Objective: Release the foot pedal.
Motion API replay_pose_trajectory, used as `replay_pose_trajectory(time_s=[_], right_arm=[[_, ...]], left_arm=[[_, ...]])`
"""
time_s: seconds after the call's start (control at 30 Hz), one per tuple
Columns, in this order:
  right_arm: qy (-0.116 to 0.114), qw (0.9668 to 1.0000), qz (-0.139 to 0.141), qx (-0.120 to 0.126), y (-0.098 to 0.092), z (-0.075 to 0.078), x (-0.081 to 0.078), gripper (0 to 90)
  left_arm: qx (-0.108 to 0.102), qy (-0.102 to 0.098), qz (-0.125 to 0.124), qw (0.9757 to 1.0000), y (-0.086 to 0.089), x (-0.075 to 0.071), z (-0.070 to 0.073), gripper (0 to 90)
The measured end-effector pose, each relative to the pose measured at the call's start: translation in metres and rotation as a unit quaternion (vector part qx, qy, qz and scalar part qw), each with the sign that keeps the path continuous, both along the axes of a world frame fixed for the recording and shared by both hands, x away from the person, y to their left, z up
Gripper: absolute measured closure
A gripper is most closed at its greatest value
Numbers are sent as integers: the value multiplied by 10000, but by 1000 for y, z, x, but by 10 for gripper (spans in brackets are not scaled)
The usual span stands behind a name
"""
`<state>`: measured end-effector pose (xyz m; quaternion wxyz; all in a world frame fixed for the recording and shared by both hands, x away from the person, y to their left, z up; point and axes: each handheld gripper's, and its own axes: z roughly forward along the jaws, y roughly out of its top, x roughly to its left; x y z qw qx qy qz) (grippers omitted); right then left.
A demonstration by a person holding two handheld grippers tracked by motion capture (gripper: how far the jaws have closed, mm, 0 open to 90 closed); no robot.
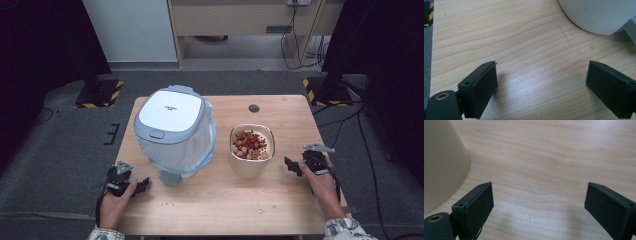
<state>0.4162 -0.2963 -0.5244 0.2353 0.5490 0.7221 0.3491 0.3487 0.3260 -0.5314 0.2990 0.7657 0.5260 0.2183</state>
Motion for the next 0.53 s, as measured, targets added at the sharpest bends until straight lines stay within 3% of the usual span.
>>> replay_pose_trajectory(time_s=[0.1,0.33,0.53], right_arm=[[172,9998,-37,-71,3,-12,0,82],[267,9991,6,-329,8,-15,1,55],[297,9990,-35,-324,8,-15,2,46]], left_arm=[[-83,-38,-4,10000,2,0,-2,72],[-116,-132,-69,9998,1,0,-4,59],[-113,-128,-87,9998,0,0,-4,56]])
